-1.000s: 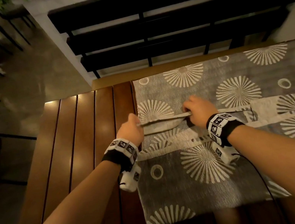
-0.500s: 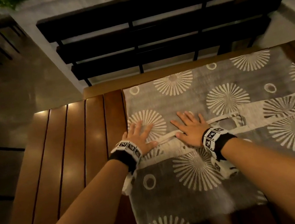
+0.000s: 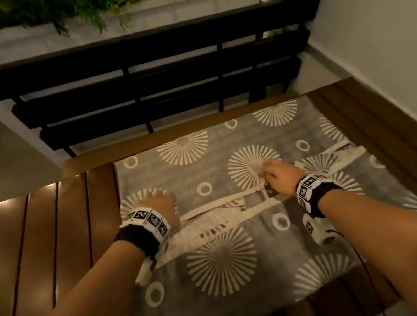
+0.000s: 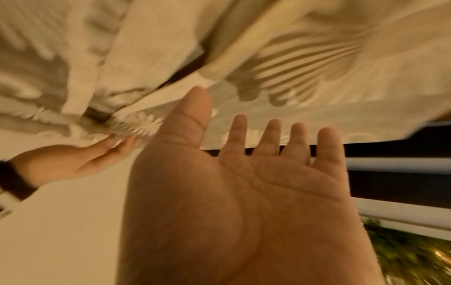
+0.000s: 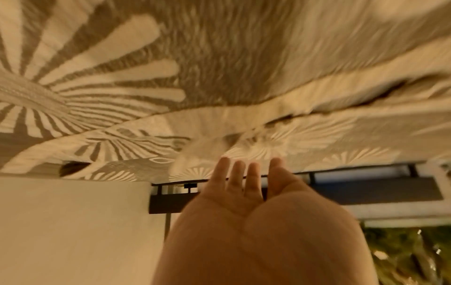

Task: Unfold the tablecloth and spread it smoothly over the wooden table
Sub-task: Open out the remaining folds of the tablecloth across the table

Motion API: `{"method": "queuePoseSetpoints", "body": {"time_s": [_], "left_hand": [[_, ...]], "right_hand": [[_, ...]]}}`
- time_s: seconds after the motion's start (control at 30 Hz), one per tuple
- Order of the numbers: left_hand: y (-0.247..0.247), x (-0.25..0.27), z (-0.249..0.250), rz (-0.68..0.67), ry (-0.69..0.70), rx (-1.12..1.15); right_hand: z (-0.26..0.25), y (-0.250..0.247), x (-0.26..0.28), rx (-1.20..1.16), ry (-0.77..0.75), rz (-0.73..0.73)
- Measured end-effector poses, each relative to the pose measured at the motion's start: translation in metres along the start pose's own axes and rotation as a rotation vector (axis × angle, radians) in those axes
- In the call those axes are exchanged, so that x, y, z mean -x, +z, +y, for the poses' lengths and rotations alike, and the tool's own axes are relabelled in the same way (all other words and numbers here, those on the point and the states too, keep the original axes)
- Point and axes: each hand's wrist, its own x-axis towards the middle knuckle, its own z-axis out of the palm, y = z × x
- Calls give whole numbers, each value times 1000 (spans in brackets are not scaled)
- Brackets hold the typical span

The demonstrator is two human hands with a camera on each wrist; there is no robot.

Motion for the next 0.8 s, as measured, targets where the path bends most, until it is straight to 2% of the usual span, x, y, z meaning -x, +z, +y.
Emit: {"method": "queuePoseSetpoints", "body": {"time_s": [0.07, 0.1, 0.2, 0.3, 0.4, 0.5, 0.6, 0.7, 0.77, 0.8], "left_hand": [[-17, -13, 50, 65, 128, 98], [-25, -19, 76, 56, 176, 151], [-35, -34, 139, 36, 239, 206], [-25, -41, 171, 33, 106, 147], [0, -42, 161, -43, -4, 204], [12, -31, 142, -60, -17, 339], [21, -19, 129, -54, -109, 362], [25, -12, 111, 74, -262, 420], [23, -8, 94, 203, -446, 504], [24, -6, 81, 221, -580, 539]], "right_hand": [[21, -18, -2, -52, -2, 168], [35, -25, -4, -61, 30, 191], [83, -43, -11, 39, 110, 77], [127, -51, -17, 170, 69, -110], [149, -53, -20, 196, 42, -165], [151, -58, -27, 208, 18, -124], [143, -62, -34, 206, 38, -63], [142, -60, -36, 219, 57, -19], [150, -60, -37, 189, 116, 17], [157, -61, -37, 176, 171, 45]]}}
